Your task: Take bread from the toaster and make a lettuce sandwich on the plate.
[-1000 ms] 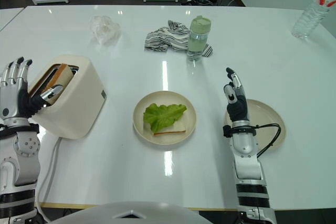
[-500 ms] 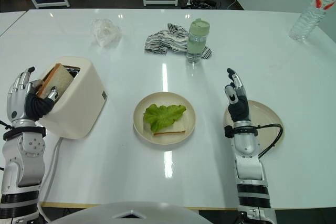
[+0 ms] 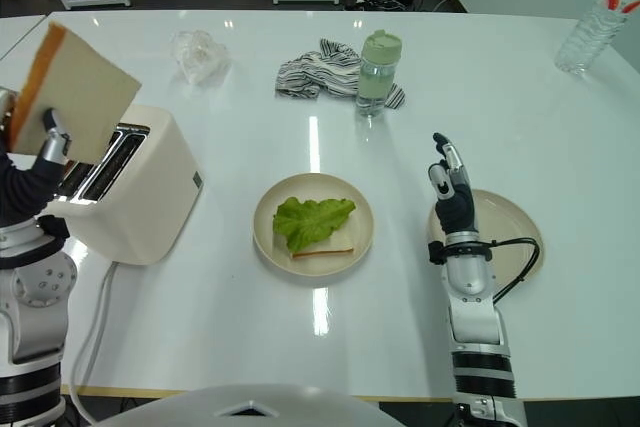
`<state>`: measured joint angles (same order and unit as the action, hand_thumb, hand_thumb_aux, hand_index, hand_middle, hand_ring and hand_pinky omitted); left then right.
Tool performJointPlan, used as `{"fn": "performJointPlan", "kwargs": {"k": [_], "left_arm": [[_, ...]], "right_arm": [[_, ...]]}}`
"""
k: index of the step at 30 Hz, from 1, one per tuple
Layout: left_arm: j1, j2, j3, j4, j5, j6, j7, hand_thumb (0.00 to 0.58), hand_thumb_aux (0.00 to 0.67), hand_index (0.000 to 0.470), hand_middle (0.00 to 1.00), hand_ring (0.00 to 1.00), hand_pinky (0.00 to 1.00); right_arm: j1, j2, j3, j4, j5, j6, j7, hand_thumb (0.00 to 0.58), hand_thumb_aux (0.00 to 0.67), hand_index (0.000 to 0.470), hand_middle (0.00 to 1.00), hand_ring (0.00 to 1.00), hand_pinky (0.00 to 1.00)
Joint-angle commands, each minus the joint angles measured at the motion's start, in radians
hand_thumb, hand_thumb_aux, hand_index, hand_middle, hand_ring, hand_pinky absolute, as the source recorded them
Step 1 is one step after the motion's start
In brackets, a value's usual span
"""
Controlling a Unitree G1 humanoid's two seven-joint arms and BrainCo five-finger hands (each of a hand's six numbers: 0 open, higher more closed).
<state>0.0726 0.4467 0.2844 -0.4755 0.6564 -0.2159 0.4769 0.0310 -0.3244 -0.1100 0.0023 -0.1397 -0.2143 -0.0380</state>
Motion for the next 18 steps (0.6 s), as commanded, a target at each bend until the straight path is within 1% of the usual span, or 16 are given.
{"fn": "performJointPlan", "kwargs": {"k": [1,3,6,7,9,12,13,15,18], "left_arm": [[-0.092,0.000,-0.023,-0.056,-0.181,-0.023,-0.120,0.580,0.670,0.470,1.00,1.00,1.00],[-0.130,-0.022,-0.090,-0.075,-0.303,-0.004,-0.219,0.580,0.670,0.470,1.00,1.00,1.00],[-0.168,-0.085,-0.202,-0.074,-0.435,0.051,-0.333,0.580,0.670,0.470,1.00,1.00,1.00],[-0.179,-0.111,-0.234,-0.061,-0.477,0.066,-0.362,0.580,0.670,0.470,1.00,1.00,1.00],[-0.194,-0.139,-0.309,-0.021,-0.591,0.122,-0.475,0.580,0.670,0.470,1.00,1.00,1.00],[-0.224,-0.152,-0.417,0.074,-0.699,0.202,-0.649,0.580,0.670,0.470,1.00,1.00,1.00],[-0.238,-0.157,-0.452,0.123,-0.730,0.204,-0.712,0.580,0.670,0.470,1.00,1.00,1.00],[-0.277,-0.178,-0.497,0.244,-0.779,0.137,-0.827,0.580,0.670,0.470,1.00,1.00,1.00],[-0.362,-0.190,-0.544,0.443,-0.723,0.054,-0.902,0.580,0.670,0.470,1.00,1.00,1.00]], "right_arm": [[-0.015,-0.003,-0.007,0.029,-0.010,0.005,0.006,0.000,0.000,0.000,0.00,0.00,0.00],[-0.017,-0.005,-0.011,0.041,-0.009,0.002,0.003,0.000,0.000,0.000,0.00,0.00,0.00],[-0.016,-0.002,-0.012,0.050,-0.011,-0.001,-0.001,0.000,0.000,0.000,0.00,0.00,0.00],[-0.016,-0.001,-0.011,0.054,-0.012,-0.002,-0.001,0.000,0.000,0.000,0.00,0.00,0.00],[-0.015,0.001,-0.009,0.061,-0.014,-0.005,-0.002,0.000,0.000,0.000,0.00,0.00,0.00],[-0.011,0.002,-0.010,0.070,-0.014,-0.008,-0.005,0.000,0.000,0.000,0.00,0.00,0.00],[-0.011,0.003,-0.011,0.073,-0.014,-0.009,-0.007,0.000,0.000,0.000,0.00,0.00,0.00],[-0.011,0.006,-0.012,0.081,-0.014,-0.010,-0.011,0.000,0.000,0.000,0.00,0.00,0.00],[-0.018,0.009,-0.009,0.100,-0.015,-0.014,-0.012,0.000,0.000,0.000,0.00,0.00,0.00]]}}
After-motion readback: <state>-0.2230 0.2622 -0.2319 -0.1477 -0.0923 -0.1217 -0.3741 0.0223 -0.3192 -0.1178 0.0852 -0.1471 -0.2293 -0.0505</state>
